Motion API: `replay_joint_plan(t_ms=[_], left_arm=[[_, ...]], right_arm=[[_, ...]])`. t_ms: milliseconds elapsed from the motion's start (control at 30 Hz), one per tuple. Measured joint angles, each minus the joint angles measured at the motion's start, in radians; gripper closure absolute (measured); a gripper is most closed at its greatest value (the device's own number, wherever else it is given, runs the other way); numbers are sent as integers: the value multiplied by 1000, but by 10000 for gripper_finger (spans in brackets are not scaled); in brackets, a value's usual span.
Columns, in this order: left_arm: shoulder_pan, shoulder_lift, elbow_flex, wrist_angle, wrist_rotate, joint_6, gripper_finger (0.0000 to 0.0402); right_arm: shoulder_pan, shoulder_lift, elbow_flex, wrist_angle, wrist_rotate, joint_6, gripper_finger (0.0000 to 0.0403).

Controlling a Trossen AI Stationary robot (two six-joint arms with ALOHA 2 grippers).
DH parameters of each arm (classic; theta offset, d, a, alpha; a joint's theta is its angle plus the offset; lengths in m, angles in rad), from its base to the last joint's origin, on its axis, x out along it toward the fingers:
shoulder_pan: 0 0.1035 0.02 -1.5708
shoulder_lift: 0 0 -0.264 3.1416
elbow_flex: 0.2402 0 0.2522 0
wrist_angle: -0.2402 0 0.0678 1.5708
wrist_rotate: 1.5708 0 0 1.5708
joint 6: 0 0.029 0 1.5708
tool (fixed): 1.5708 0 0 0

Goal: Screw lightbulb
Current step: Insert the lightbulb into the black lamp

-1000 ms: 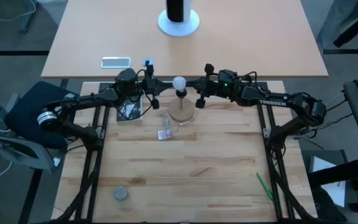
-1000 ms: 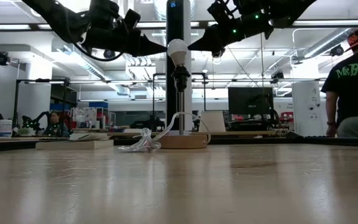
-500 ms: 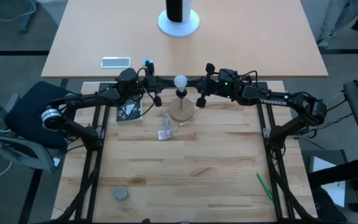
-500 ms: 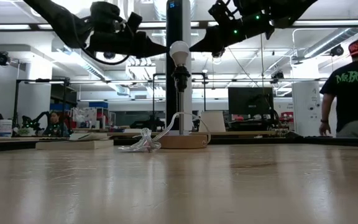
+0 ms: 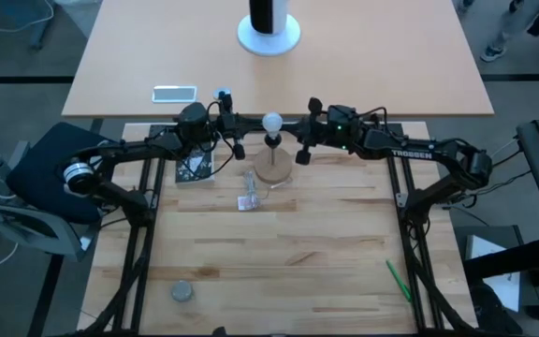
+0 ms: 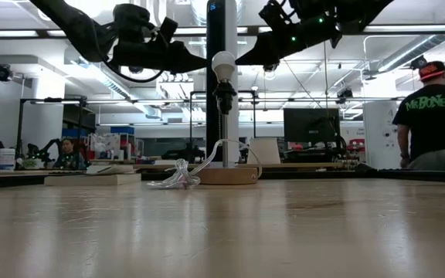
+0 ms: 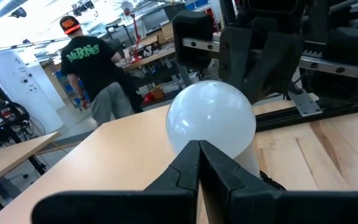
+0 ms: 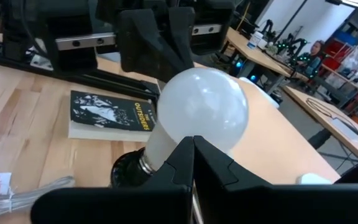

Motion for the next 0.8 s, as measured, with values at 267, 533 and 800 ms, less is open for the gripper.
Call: replay_joint_plan(t_ms=[267,533,800], left_arm=[[-2,0,0,-7,-38,0,401],[0,-2,0,-41,-49,-1,401],[0,-56,0,-108,-83,3,401]], right_arm=[[3,0,0,-11,0,0,403],[3,-13,0,-68,59,1,403],[-12,-13,0,-42,164,-21,403]])
